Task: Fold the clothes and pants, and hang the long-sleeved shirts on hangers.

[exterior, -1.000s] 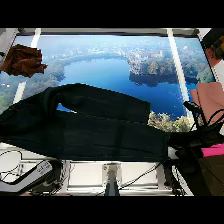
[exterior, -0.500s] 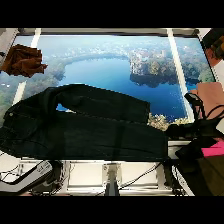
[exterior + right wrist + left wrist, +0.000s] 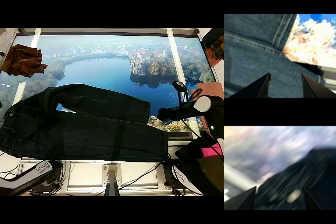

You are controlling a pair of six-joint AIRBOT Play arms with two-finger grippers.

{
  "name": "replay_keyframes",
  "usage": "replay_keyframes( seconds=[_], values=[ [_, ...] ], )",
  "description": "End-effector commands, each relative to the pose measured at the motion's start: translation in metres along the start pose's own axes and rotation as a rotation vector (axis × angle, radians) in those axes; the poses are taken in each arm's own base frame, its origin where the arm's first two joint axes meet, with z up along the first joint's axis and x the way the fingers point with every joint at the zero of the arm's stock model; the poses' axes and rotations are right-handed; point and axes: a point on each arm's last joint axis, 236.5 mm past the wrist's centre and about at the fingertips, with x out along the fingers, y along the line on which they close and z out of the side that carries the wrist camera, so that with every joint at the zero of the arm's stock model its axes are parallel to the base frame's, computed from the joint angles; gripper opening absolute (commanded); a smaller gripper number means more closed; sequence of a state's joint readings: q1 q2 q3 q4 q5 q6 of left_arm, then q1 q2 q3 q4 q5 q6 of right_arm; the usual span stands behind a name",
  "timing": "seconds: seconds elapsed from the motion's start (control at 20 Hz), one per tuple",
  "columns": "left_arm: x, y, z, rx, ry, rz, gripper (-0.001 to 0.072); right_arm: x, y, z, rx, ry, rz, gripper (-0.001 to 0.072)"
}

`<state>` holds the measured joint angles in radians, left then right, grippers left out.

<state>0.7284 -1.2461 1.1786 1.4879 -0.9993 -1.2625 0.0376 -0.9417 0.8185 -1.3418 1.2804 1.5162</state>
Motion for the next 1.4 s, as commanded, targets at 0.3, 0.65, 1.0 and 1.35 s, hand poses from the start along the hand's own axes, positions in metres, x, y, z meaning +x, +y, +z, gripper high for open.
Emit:
replay_keyframes(
  seconds=[0.3, 0.65, 1.0, 1.35],
  values=[
    [0.112, -0.056, 0.019, 0.016, 0.219, -0.227, 0.0643, 0.017, -0.002, 0.021, 0.010, -0.005, 0.006, 0.0443],
    [0.137, -0.075, -0.049, 0.047, 0.499, -0.335, 0.0642, 0.011, 0.001, 0.030, 0.008, -0.029, 0.014, 0.0443],
    [0.113, -0.153, -0.032, 0.040, 0.427, -0.723, 0.0423, 0.011, 0.002, 0.030, 0.009, -0.030, 0.015, 0.0442],
    [0.073, -0.188, 0.041, 0.129, 0.112, -0.933, 0.0051, 0.011, 0.001, 0.033, 0.009, -0.045, 0.015, 0.0441]
  ],
)
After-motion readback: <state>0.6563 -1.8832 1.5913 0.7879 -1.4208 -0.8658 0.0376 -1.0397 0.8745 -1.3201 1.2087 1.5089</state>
